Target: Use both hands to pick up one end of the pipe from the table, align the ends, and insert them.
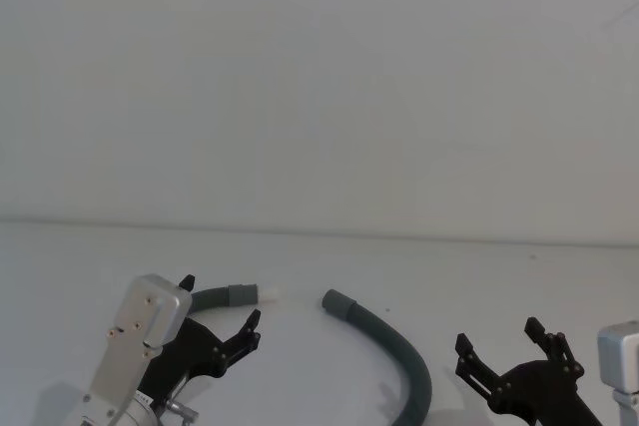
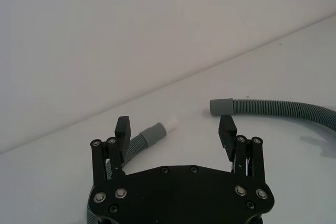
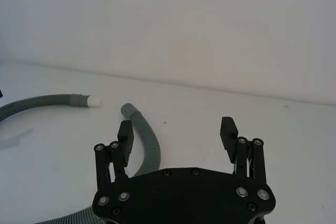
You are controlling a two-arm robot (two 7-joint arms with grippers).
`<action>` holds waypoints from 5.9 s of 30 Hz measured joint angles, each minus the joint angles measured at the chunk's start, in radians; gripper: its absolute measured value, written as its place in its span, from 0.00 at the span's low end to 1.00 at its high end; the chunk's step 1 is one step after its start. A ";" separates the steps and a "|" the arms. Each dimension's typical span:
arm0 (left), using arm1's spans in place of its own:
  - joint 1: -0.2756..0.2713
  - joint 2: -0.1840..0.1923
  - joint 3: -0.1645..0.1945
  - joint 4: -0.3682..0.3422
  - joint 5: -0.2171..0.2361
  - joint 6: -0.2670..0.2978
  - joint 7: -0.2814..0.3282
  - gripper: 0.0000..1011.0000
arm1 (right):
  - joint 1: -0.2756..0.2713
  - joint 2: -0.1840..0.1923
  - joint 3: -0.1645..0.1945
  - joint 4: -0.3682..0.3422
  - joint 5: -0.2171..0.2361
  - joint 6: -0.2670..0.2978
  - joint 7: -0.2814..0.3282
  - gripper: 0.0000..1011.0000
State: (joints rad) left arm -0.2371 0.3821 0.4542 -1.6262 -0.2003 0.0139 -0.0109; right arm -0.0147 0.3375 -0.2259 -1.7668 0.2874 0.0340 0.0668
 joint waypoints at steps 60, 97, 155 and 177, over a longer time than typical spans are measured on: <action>0.000 0.000 0.000 0.000 0.000 0.000 0.000 0.99 | 0.000 0.000 0.000 0.000 0.000 0.000 0.000 1.00; 0.000 -0.007 -0.017 -0.001 -0.038 0.056 -0.024 0.99 | 0.000 0.000 0.000 0.000 0.000 0.000 0.000 1.00; -0.097 -0.051 -0.187 0.059 -0.204 0.454 -0.057 0.99 | 0.000 0.000 0.000 0.000 0.000 0.000 0.000 1.00; -0.231 -0.012 -0.122 0.210 -0.153 0.555 -0.161 0.99 | 0.000 0.000 0.000 0.000 0.000 0.000 0.000 1.00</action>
State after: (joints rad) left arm -0.4681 0.3701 0.3327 -1.4161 -0.3531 0.5684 -0.1722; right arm -0.0146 0.3375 -0.2258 -1.7668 0.2874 0.0340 0.0667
